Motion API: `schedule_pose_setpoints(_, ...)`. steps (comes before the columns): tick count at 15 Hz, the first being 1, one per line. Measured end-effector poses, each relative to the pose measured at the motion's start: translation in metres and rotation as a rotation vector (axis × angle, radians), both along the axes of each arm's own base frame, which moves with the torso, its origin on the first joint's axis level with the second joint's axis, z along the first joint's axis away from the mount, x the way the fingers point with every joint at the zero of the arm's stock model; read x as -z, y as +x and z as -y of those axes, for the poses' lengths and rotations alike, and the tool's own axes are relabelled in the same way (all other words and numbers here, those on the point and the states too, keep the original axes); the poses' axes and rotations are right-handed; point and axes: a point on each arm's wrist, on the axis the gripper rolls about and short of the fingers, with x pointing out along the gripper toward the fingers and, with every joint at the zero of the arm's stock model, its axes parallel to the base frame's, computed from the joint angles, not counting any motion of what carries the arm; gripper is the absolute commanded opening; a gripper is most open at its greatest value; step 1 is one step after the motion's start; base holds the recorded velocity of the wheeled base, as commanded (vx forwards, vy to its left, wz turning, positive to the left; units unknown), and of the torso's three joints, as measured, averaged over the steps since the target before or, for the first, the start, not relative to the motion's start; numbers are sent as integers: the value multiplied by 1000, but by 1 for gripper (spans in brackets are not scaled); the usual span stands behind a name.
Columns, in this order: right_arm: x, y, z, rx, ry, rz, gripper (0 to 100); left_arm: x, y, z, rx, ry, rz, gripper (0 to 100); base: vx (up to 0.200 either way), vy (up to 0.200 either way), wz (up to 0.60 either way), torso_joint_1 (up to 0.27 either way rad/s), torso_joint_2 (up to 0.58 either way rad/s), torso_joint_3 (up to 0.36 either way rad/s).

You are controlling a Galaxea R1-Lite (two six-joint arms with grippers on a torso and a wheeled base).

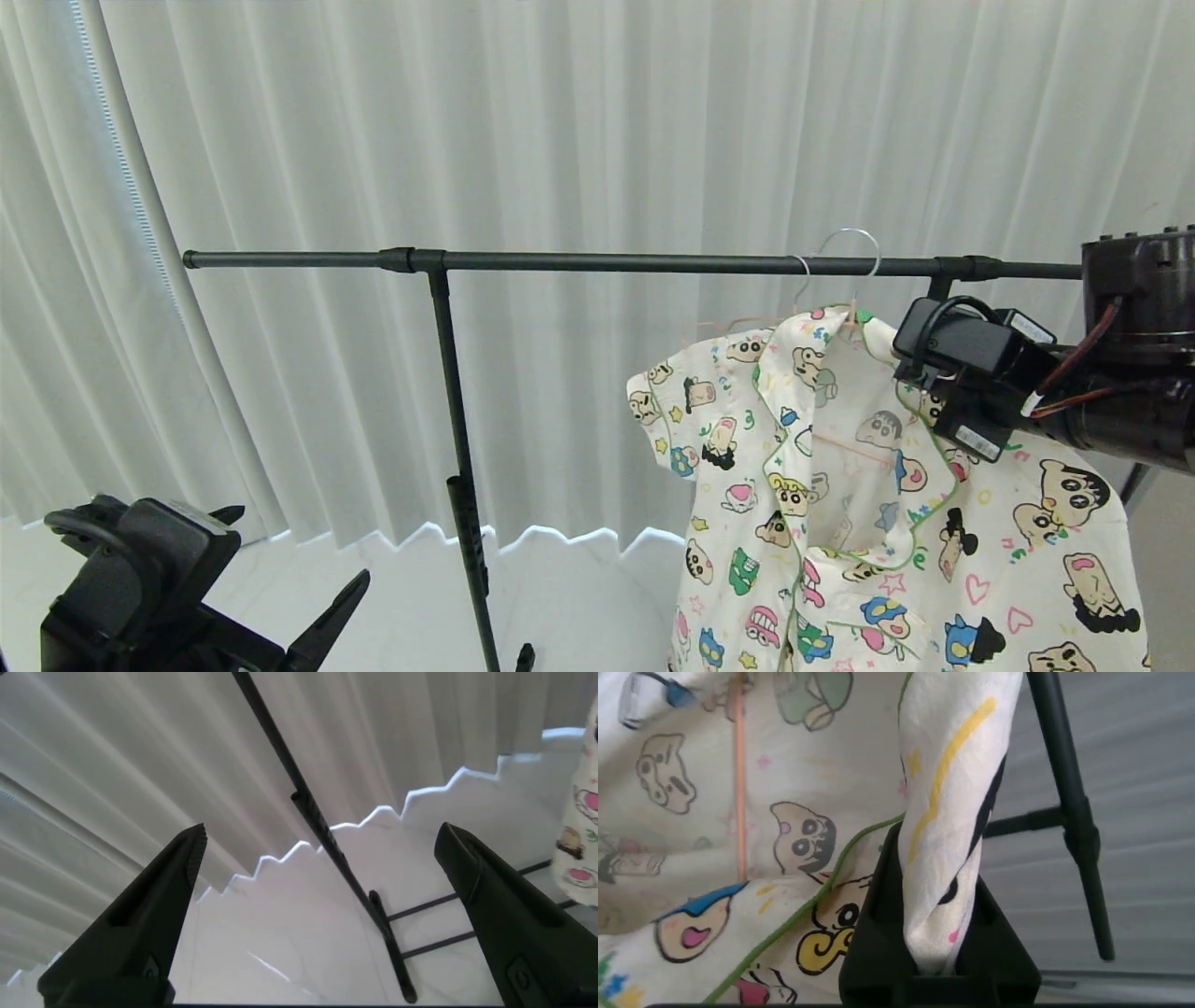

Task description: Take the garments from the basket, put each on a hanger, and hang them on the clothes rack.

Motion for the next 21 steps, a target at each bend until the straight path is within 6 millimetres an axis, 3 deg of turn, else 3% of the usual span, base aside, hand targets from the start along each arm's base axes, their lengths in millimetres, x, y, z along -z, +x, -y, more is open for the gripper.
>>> schedule_pose_setpoints(9,8,9,-51,45,88,-40,0,1,1,0,2,3,-7,100,200,0,0,3,1,2)
schedule_pose_setpoints(21,27,44,-60,98,62,-81,0,3,-4,8,78,7,-13,100,0,0,0,0,0,0)
